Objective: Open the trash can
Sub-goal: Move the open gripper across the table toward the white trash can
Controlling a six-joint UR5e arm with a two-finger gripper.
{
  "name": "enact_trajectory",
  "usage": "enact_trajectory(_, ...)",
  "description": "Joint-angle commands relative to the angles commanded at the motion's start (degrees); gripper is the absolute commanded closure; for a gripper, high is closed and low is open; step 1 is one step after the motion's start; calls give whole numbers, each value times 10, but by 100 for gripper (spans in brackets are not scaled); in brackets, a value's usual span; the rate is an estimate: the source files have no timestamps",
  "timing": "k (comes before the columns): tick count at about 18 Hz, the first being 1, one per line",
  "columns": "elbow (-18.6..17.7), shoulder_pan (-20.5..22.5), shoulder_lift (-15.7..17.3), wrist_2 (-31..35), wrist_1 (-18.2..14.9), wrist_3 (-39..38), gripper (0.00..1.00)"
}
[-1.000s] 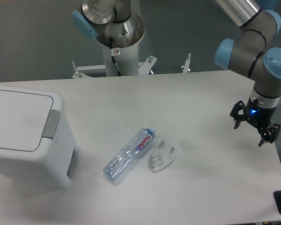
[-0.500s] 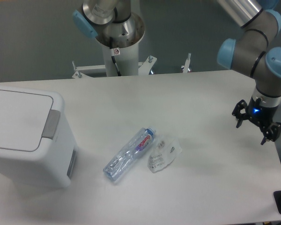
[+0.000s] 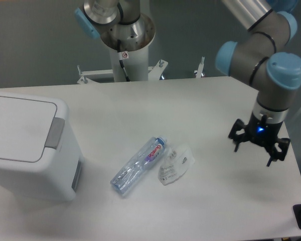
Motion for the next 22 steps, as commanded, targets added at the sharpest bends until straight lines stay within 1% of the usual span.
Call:
enact_trajectory(1, -3, -4, 2, -4, 1, -14, 0)
enact_trajectory(5, -11, -13, 1, -2, 0, -21, 0)
enact_trajectory(6, -18, -15, 2, -3, -1, -33, 0)
enact_trajectory(7, -31, -21, 4, -3, -1, -54, 0)
enact_trajectory(9, -42, -52, 20, 1, -1, -101, 0)
enact_trajectory(12, -45, -83, 41, -3, -10, -169, 0)
enact_trajectory(15, -41, -106, 49, -4, -9, -198, 0)
enact_trajectory(17, -34, -123, 55, -12, -7, -237, 0)
enact_trajectory(19, -34, -132, 59, -23, 0, -277, 0)
enact_trajectory(22, -40, -138, 80, -36, 0, -323, 0)
